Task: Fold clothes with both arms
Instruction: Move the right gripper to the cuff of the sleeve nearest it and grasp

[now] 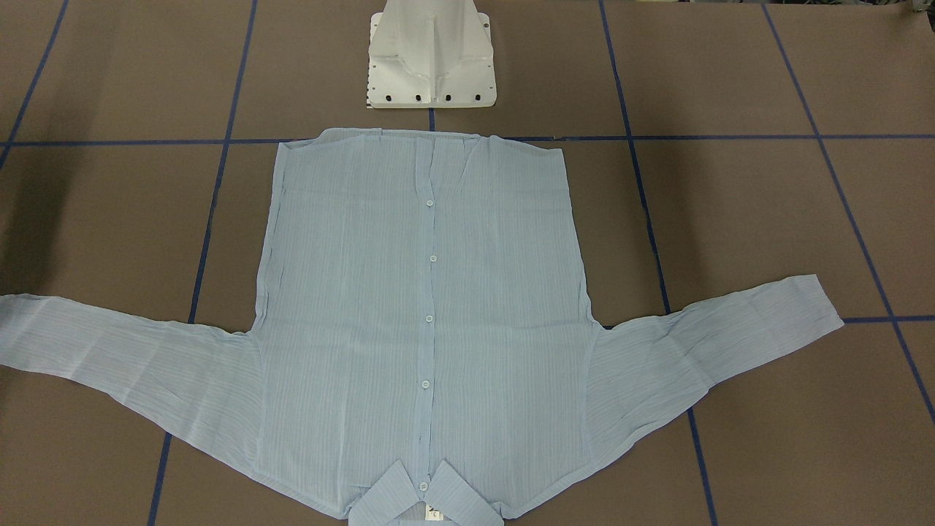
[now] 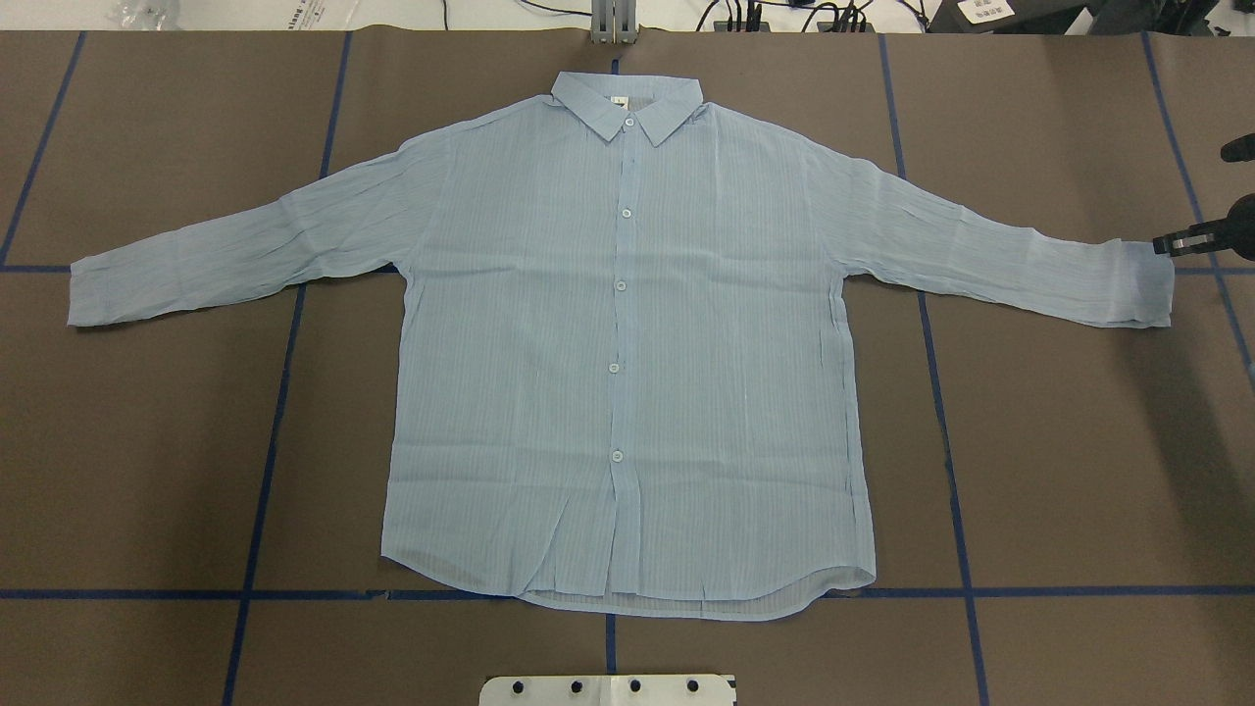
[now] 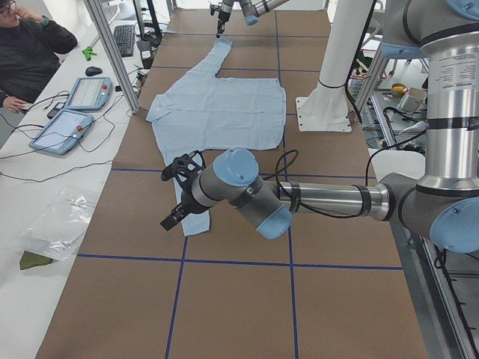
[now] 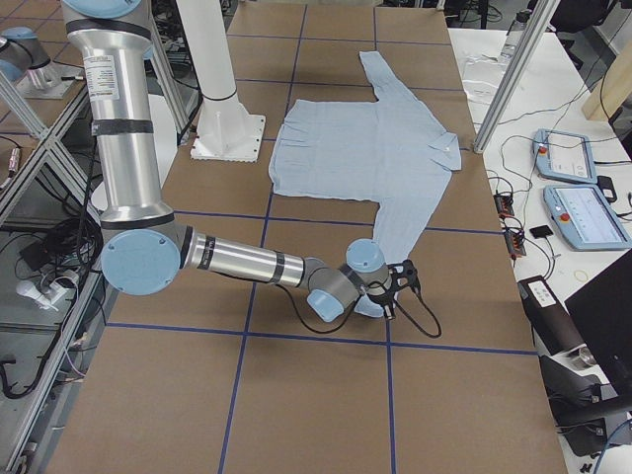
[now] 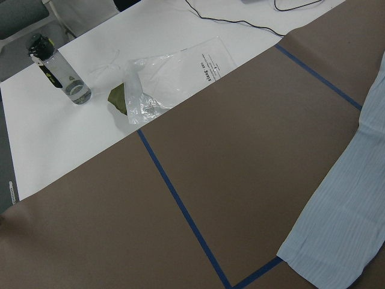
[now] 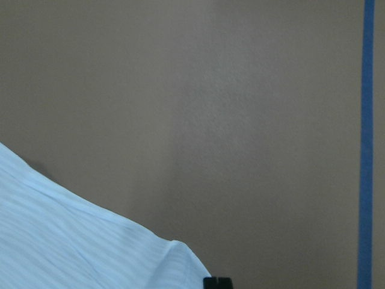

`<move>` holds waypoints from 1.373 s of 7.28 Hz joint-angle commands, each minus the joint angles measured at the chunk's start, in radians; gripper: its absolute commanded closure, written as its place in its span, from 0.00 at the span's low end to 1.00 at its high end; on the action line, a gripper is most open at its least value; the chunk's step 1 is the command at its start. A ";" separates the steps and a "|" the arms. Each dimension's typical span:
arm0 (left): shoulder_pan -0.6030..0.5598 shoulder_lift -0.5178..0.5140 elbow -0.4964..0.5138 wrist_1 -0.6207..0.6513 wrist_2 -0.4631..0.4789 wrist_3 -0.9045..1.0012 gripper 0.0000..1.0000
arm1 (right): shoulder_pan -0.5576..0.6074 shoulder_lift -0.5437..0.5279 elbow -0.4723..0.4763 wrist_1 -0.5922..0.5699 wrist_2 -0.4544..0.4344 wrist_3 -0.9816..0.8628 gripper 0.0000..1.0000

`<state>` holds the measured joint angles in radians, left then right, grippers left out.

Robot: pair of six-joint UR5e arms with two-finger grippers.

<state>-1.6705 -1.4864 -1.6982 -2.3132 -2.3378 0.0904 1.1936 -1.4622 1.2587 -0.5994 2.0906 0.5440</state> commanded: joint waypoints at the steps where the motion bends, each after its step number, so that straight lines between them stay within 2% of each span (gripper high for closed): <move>1: 0.000 0.000 0.000 0.000 0.000 -0.001 0.00 | 0.000 0.072 0.109 -0.110 0.000 0.092 1.00; 3: 0.000 0.002 -0.001 0.000 -0.002 -0.003 0.00 | -0.034 0.170 0.252 -0.294 -0.017 0.212 1.00; 4: 0.000 0.000 0.000 0.000 0.000 -0.003 0.00 | -0.110 0.242 0.263 -0.315 -0.096 0.311 1.00; 5: 0.000 0.000 0.003 0.000 0.000 -0.003 0.00 | -0.221 0.325 0.255 -0.363 -0.219 0.459 1.00; 7: 0.000 -0.006 0.006 0.000 0.000 -0.004 0.00 | -0.359 0.550 0.252 -0.625 -0.427 0.659 1.00; 8: 0.003 -0.006 0.008 0.000 0.000 -0.005 0.00 | -0.409 0.633 0.248 -0.711 -0.530 0.771 1.00; 9: 0.000 -0.003 0.005 0.000 0.000 -0.003 0.00 | -0.454 0.699 0.222 -0.749 -0.602 0.863 1.00; 10: 0.000 -0.003 -0.004 -0.003 0.000 -0.001 0.00 | -0.477 0.811 0.111 -0.752 -0.680 0.939 1.00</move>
<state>-1.6698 -1.4904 -1.6949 -2.3140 -2.3378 0.0873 0.7592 -0.7762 1.4650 -1.3190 1.5133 1.3739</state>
